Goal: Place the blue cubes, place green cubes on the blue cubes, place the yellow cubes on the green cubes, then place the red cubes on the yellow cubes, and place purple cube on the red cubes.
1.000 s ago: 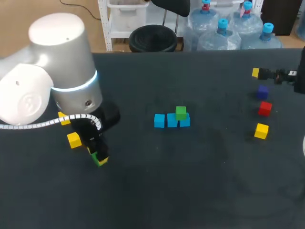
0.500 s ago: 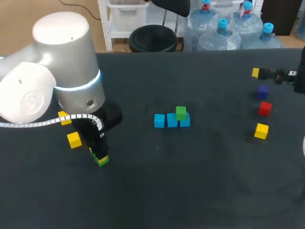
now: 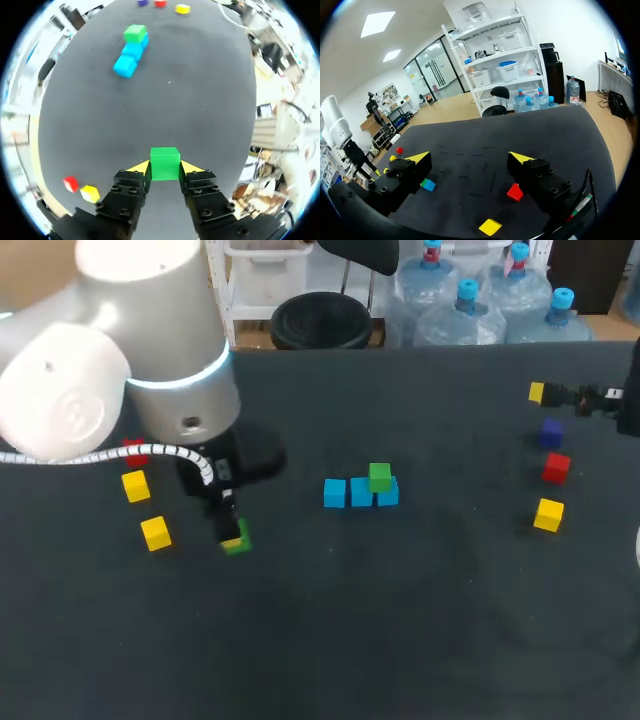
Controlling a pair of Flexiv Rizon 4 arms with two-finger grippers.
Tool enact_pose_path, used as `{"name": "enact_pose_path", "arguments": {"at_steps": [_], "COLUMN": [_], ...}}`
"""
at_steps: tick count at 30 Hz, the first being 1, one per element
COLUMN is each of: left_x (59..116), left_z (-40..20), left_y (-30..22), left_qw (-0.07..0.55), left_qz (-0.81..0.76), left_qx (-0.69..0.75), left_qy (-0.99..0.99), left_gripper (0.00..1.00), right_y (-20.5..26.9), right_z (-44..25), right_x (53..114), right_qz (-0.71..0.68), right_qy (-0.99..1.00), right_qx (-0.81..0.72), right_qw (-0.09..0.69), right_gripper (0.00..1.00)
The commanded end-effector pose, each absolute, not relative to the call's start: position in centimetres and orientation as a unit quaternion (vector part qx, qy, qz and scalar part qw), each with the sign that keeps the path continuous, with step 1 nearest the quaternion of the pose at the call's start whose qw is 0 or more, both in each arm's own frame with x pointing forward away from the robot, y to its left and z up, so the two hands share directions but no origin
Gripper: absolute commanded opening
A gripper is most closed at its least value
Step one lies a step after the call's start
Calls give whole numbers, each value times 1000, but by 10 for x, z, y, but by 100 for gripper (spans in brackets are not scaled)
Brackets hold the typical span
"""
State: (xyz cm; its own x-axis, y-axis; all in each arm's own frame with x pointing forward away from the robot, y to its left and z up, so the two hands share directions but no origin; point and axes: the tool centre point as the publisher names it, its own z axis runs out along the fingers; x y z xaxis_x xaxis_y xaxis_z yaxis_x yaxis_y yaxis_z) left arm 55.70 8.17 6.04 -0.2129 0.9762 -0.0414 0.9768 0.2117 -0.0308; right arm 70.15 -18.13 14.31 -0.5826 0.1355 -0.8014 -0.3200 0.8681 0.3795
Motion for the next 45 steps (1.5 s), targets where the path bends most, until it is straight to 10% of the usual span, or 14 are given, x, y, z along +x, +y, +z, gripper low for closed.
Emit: {"name": "enact_pose_path", "arguments": {"at_steps": [1, 45], "left_x": [566, 673], "left_z": [61, 53], "left_y": [70, -14], "left_qw": [-14, -50], "left_qz": [-17, -18], "left_qx": [666, 701], "left_qy": [746, 711], "left_gripper": [0, 0], "right_y": [-182, -182], "right_z": [144, 144], "right_x": [701, 701], "right_qz": [253, 253], "right_qy": [853, 853], "right_qx": [-54, -54], "right_qw": [453, 453], "right_gripper": [100, 100]}}
